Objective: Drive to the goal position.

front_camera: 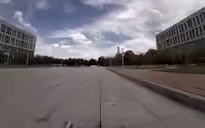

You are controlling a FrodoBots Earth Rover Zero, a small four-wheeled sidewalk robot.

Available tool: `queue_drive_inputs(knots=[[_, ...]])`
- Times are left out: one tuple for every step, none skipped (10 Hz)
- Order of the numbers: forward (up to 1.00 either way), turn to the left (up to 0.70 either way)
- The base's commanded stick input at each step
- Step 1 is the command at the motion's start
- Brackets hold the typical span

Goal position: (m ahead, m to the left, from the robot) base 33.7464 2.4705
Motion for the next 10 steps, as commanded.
queue_drive_inputs(knots=[[1.0,0.03],[1.0,0.03],[1.0,0.03],[1.0,0.03],[1.0,0.03],[1.0,0.03],[1.0,0.03],[1.0,0.03],[1.0,0.03],[1.0,0.03]])
